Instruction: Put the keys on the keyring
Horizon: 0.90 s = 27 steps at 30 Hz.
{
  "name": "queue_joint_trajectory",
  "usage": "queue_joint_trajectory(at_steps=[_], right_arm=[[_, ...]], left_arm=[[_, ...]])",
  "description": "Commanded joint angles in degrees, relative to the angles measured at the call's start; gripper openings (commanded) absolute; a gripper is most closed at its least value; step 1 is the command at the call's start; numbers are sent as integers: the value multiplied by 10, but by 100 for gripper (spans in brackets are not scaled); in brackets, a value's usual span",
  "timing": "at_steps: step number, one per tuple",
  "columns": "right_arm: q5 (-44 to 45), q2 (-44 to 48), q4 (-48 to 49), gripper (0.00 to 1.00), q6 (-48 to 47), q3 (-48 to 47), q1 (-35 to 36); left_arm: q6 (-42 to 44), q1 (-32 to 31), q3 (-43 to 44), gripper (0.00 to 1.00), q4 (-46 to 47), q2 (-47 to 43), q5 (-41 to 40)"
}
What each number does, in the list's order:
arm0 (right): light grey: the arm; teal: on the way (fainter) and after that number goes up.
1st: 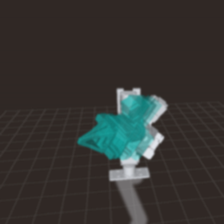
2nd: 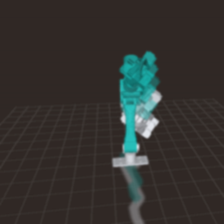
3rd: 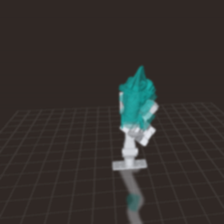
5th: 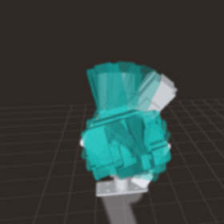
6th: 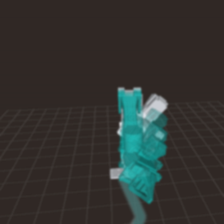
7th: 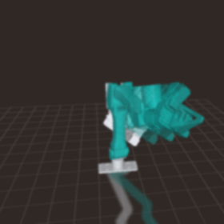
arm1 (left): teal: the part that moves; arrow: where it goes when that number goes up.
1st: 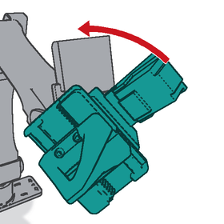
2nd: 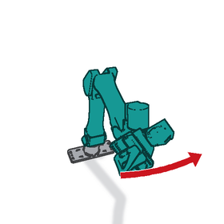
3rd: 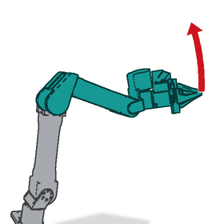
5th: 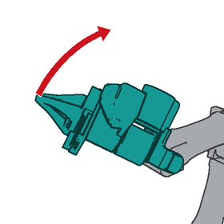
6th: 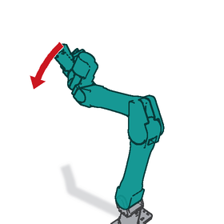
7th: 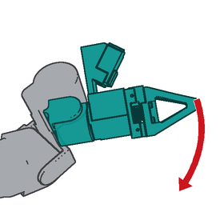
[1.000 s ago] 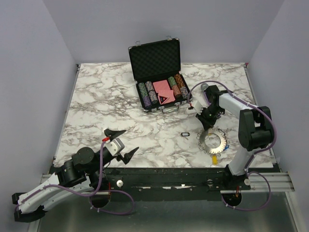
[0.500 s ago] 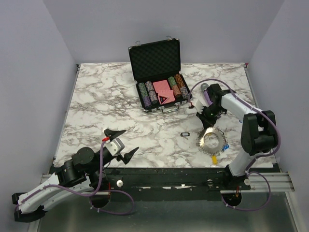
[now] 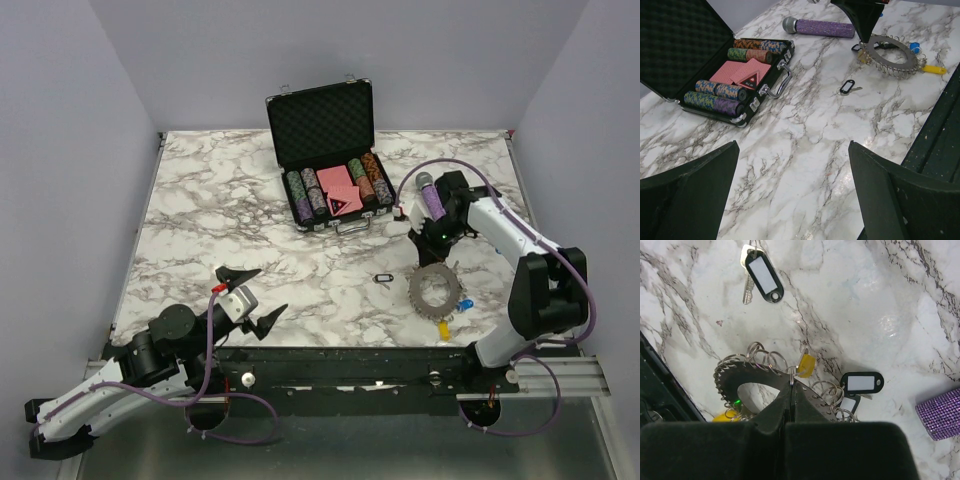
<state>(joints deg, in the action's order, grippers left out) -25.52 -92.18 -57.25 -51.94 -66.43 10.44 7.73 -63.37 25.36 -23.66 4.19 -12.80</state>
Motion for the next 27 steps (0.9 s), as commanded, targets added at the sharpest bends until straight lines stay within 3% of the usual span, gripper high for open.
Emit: queue_joint_trajectory(at_steps=[1,15,27], right_arm=[[-51,34,-24,0,11,4,-2],[-159,135,-73,0,25,-27,-2],[-166,165,-86,0,32,-69,-2]], left_arm=[[6,3,-4,99,4,-1,13],[-15,8,-6,99,14,-26,14],[-18,17,-7,99,16,-23,27]])
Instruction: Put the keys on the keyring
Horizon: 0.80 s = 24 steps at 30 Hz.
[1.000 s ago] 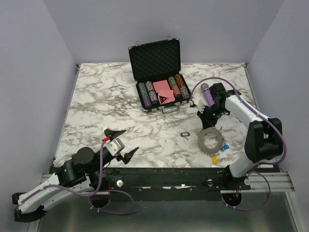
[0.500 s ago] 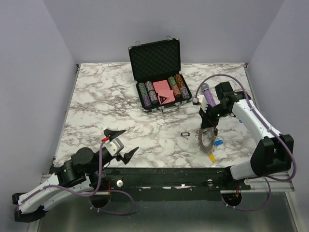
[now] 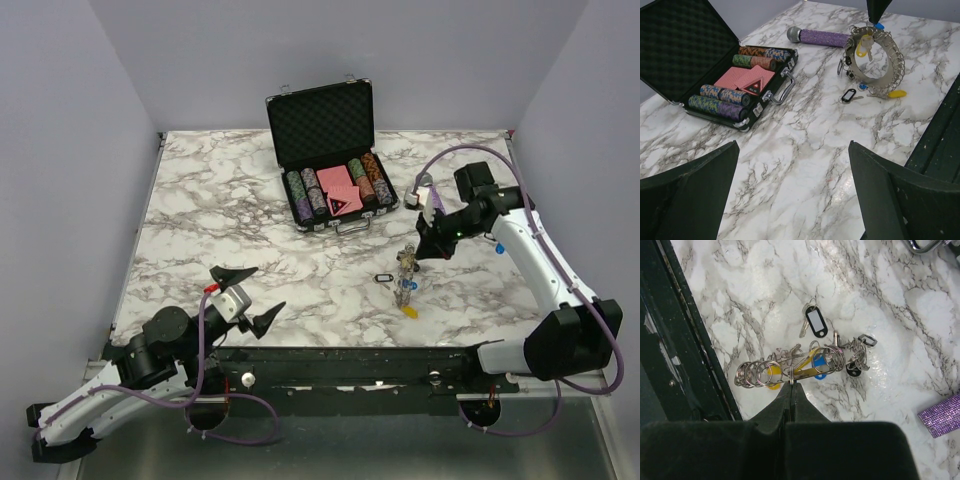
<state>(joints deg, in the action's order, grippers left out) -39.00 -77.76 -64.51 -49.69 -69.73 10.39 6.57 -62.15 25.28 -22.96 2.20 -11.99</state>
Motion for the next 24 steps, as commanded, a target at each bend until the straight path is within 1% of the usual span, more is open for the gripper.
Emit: queue_joint_trajectory(at_steps=[1,12,15,20,24], right_arm=[[-32,23,-15,0,13,-44,0],[-36,36,-30,0,34,-119,-2],[-55,33,-36,0,34,-136,-2],[-97,22,-67,0,5,-167,-1],[-130,7,-97,0,-18,-212,2]], left_arm=[[-6,5,-6,99,9,-4,20],[-8,5,-6,99,10,-4,26],[-9,5,-5,99,13,-8,32],[-17,6,-4,99,28,-14,46],[-35,7,5,99,50,-8,57]])
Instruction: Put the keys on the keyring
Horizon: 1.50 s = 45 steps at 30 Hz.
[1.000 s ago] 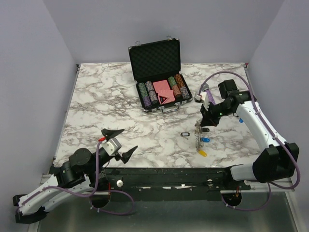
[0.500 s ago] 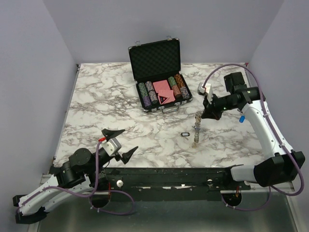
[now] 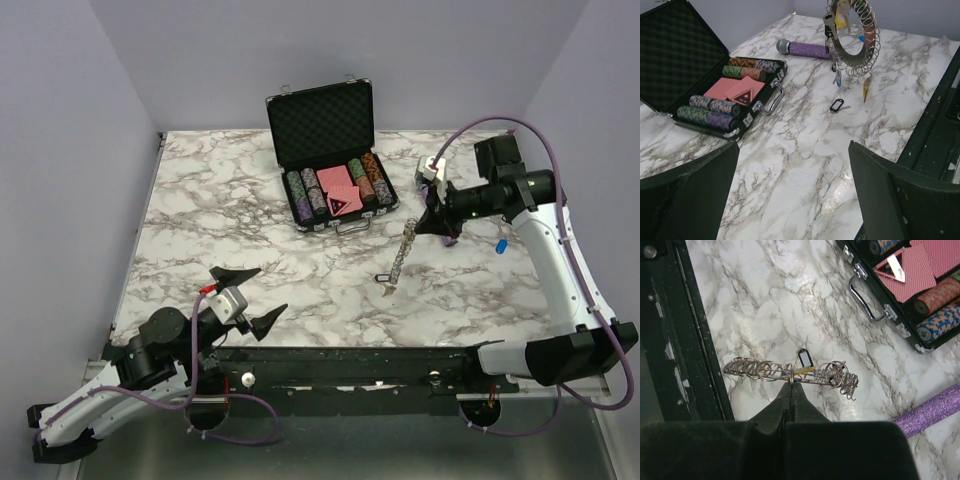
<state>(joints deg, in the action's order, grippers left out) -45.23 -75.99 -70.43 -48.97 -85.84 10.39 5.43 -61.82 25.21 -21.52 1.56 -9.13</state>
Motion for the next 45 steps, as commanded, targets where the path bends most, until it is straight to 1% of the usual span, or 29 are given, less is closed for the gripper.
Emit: queue_joint_trajectory(at_steps=[1,3,5,9,11,13,15,18,21,23,25,29,33,38,40,41,45], right_arm=[[-75,-16,-46,0,-30,-62,5],[-89,-26,-55,0,-31,-82,16],[-99,-38,-59,0,-26,-93,43],[-87,-65,-56,0,-30,-95,131],[-97,-78,-58,0,-45,-92,168],[-107,-93,-74,0,-90,-89,204],[-123,-108,-88,0,-138,-80,232],[-135,-125,-63,0,-170,-56,263],[-143,-134,-23,0,-192,-30,282],[-148,-145,-15,0,-215,-25,293],[-171,-157,-19,0,-244,-21,299],[-194,-174,-24,0,-277,-16,311],[-188,-181,-11,0,-261,-16,320],[-178,-177,7,0,-235,-14,322],[-176,-177,16,0,-224,-13,322],[-174,-177,20,0,-220,-13,323],[-172,-183,28,0,-205,-14,325]], left_arm=[[-30,4,8,99,44,1,32],[-39,4,10,99,62,10,39],[-46,4,12,99,83,24,43],[-45,4,21,99,118,62,52],[-37,4,28,99,123,82,60],[-22,4,31,99,127,98,76],[-7,4,26,95,137,105,91],[17,5,1,87,170,103,131],[38,4,-16,80,203,106,146],[45,4,-21,76,213,119,148],[42,5,-24,75,242,147,148],[11,4,-36,70,298,203,167],[-21,4,-53,65,367,244,185],[-52,3,-71,58,420,274,188],[-52,3,-78,54,430,282,187],[-69,3,-80,53,434,286,188],[-75,3,-77,41,438,300,195]])
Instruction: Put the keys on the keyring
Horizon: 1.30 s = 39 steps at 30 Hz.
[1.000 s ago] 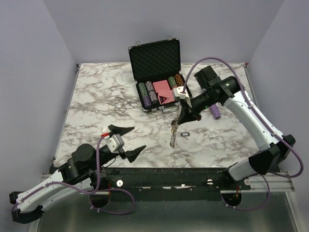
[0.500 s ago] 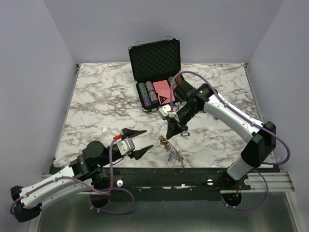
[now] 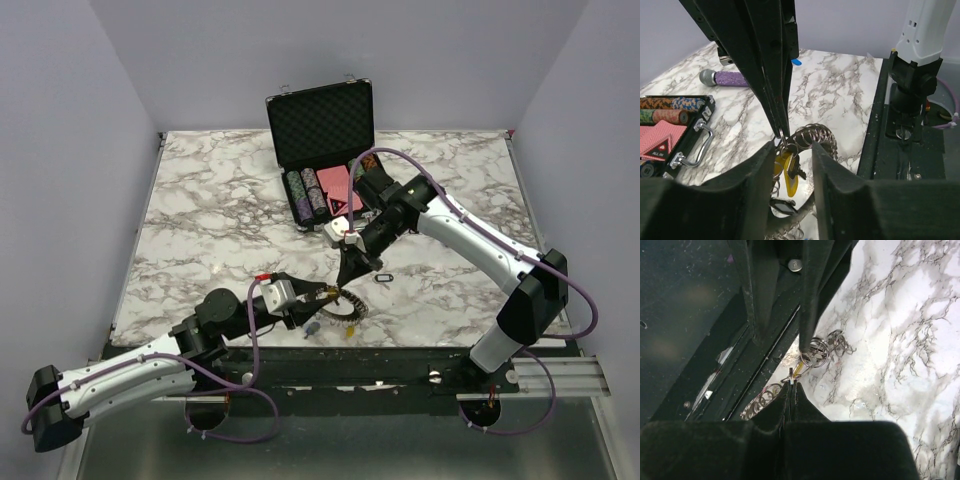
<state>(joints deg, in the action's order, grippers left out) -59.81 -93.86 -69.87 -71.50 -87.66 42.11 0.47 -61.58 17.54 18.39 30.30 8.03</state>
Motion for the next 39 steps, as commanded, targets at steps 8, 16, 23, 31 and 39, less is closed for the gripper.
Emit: queue_joint_trajectory(at_steps=[8,16,23,31,39], right_arm=[[-24,-6,27,0,30,6,11],[-24,-10,28,0,36,5,17],[-22,-11,31,0,44,2,18],[22,6,93,0,125,34,18],[94,-35,225,0,307,47,31]], left_arm=[[-16,1,5,35,25,33,-8],[-7,1,14,32,14,49,-21],[-7,1,15,31,2,46,-37],[-46,1,10,46,-63,-53,-160],[-123,1,51,55,-214,-127,-224]])
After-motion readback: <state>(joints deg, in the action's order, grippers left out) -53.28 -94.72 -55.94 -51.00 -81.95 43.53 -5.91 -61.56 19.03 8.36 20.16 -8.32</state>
